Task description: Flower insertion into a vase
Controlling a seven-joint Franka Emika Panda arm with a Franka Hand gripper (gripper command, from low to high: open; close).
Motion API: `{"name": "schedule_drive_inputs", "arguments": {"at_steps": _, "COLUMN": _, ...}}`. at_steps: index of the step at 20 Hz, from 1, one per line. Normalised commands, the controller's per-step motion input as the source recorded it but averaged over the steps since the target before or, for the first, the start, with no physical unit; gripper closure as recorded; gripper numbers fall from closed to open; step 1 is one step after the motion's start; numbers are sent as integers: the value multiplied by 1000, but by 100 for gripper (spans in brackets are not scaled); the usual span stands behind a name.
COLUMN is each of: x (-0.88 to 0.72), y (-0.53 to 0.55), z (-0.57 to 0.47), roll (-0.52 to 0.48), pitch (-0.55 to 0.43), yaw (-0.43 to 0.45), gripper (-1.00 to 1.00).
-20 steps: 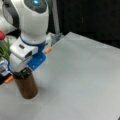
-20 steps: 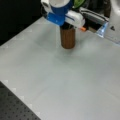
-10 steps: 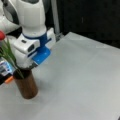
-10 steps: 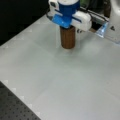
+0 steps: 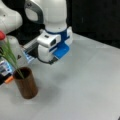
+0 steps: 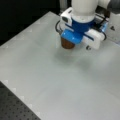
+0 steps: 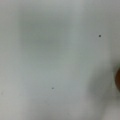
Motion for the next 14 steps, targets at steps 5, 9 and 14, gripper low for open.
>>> {"name": "schedule_drive_inputs", "arguments": {"at_steps": 5, "x": 313, "y": -54, "z": 255, "roll": 58, "pitch": 131, "yaw": 0, "gripper": -100}}
{"name": "schedule_drive_inputs", "arguments": {"at_steps": 9, "x": 241, "y": -75, "z": 239, "roll": 93, "pitch": 149, "yaw": 36, "gripper": -100}}
{"name": "schedule_drive_inputs", "arguments": {"at_steps": 14, "x": 211, "y": 8, "z": 96, "roll": 84, "pitch": 145, "yaw": 36, "gripper": -100}}
